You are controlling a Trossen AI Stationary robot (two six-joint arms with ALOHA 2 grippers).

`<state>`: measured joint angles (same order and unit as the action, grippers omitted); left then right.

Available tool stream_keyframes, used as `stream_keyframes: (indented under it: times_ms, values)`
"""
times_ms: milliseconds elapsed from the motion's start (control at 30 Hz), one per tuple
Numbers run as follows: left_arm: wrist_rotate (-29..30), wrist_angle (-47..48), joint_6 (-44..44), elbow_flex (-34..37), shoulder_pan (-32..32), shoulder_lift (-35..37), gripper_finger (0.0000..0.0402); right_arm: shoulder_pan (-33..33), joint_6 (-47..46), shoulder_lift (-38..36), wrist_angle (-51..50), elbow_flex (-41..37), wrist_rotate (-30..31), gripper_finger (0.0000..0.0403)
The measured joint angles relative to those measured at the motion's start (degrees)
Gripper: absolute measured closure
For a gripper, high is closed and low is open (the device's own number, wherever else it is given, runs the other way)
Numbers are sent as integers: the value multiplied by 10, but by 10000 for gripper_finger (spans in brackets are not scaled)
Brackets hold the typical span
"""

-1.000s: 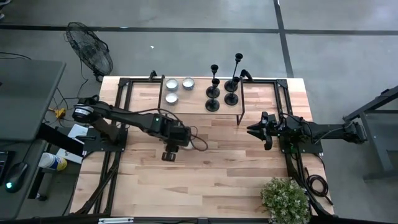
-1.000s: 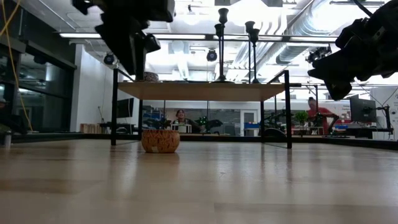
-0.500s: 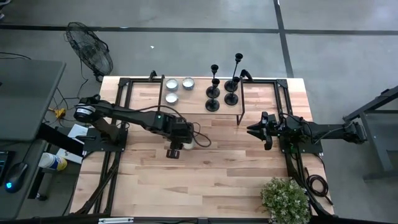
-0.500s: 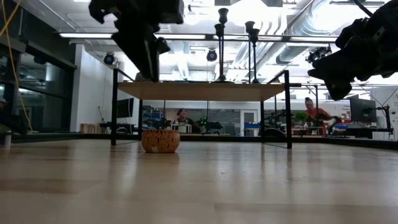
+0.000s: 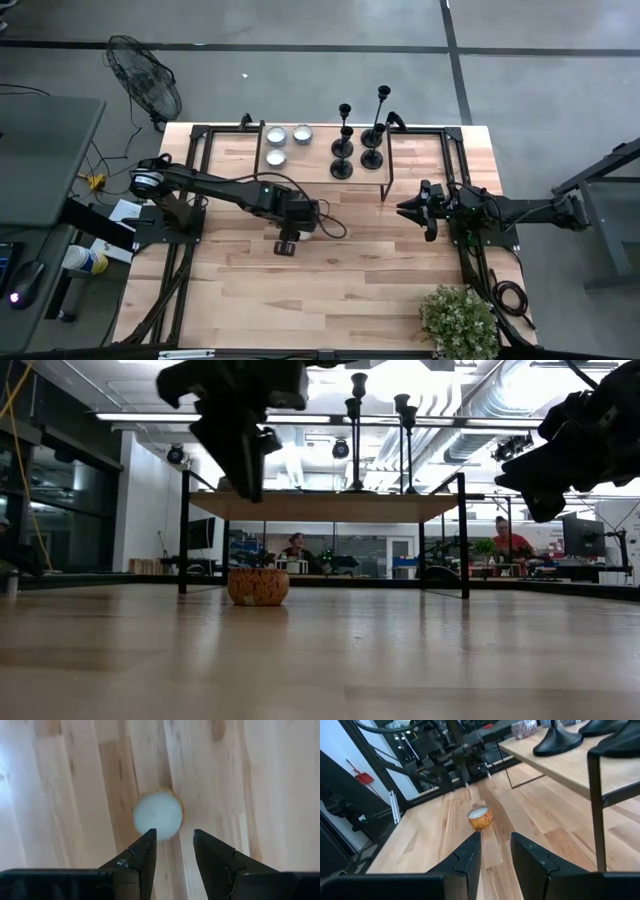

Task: Pick & Place candle stick holders
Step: Put the yellow scented candle on the shelf and align it with the blue scented candle

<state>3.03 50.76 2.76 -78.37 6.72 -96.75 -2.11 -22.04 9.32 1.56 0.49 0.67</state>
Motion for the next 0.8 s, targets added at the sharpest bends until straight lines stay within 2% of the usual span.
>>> stream_keyframes:
  times_ms: [267, 800]
  values:
    - [25, 15, -22, 1, 0, 0, 276, 0, 0, 7, 0, 0, 0, 304]
    - [31, 54, -59, 1, 2, 0, 276, 0, 0, 9, -1, 0, 0, 304]
